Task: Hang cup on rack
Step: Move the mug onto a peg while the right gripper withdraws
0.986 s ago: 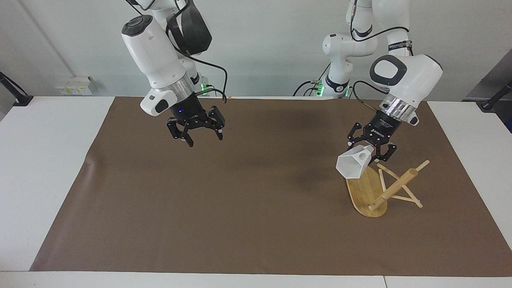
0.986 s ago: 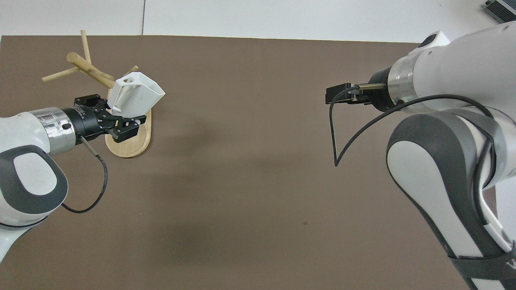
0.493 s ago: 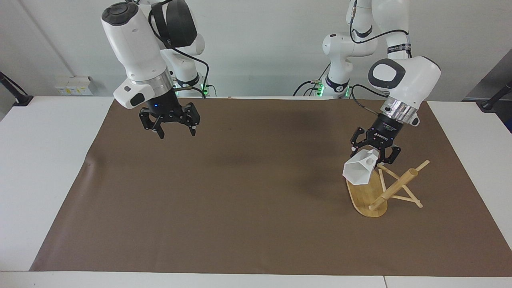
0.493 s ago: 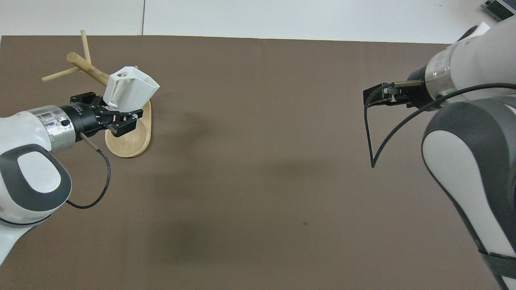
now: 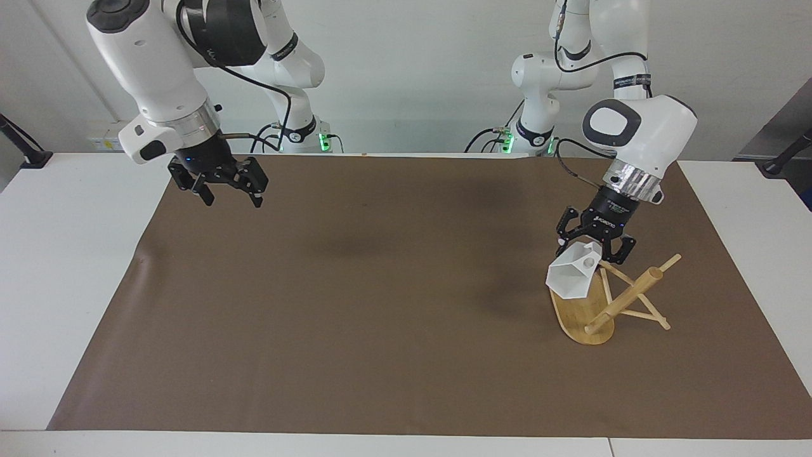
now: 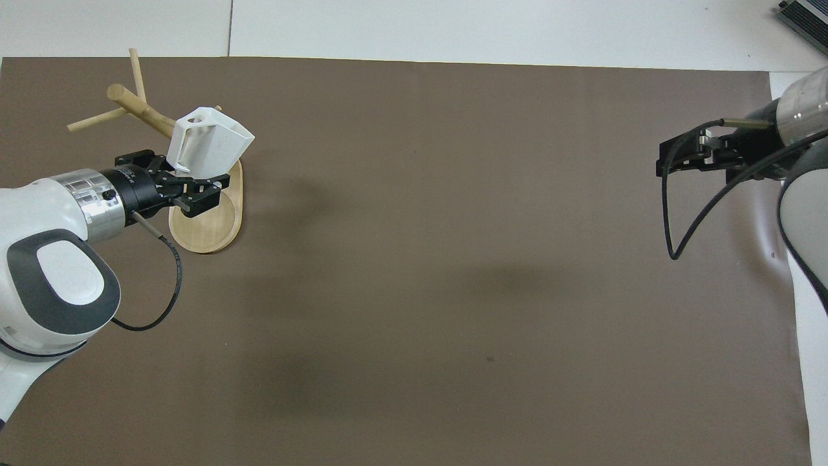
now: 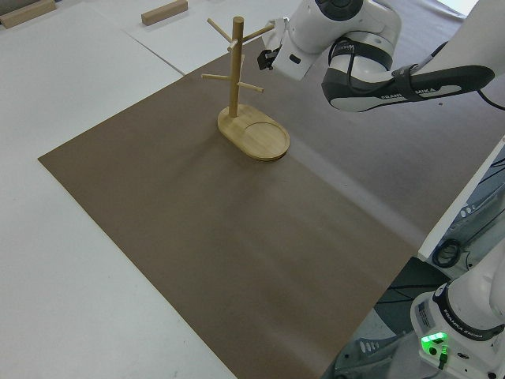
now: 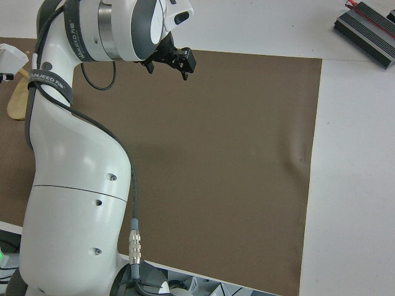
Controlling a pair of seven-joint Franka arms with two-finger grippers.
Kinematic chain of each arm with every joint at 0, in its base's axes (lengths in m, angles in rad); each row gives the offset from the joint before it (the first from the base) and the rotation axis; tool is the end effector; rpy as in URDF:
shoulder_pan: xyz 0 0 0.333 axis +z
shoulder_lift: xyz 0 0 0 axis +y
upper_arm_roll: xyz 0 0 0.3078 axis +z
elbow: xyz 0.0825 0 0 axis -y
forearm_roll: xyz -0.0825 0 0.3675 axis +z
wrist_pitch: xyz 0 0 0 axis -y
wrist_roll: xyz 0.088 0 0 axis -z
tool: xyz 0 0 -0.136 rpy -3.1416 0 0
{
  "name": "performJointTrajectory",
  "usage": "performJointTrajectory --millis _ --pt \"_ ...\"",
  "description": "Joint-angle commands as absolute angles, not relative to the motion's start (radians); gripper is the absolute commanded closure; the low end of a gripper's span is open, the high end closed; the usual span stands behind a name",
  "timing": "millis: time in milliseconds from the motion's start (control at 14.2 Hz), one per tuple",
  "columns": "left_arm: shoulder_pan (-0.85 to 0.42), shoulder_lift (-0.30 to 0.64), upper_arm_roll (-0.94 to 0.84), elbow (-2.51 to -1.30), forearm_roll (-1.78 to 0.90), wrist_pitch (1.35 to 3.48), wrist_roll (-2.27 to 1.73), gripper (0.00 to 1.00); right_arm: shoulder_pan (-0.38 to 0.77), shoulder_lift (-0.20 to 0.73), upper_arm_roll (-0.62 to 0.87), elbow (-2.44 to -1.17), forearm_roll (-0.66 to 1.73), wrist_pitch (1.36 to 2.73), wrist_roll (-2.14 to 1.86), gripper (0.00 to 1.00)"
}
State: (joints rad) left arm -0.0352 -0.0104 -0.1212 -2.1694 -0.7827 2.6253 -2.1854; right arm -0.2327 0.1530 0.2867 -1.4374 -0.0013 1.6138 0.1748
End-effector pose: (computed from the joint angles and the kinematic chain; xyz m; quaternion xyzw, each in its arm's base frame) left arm 0.5631 -0.0822 0.4221 0.2380 0.9113 -0.1556 0.2978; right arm 0.5870 0.0195 0.5694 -0.9977 0.0622 -0.0123 0.0224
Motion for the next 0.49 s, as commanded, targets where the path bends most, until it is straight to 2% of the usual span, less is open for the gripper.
performJointTrajectory --millis 0,423 --pt "-0.034 0.000 -0.118 -2.154 -0.767 2.643 -2.233 1.00 -0.241 0.147 0.262 -1.433 -0.023 1.591 0.161 0.00" --pt "-0.029 0.012 -0.117 -2.152 -0.767 2.658 -2.281 1.00 -0.307 0.138 0.253 -1.451 -0.044 1.598 0.057 0.00"
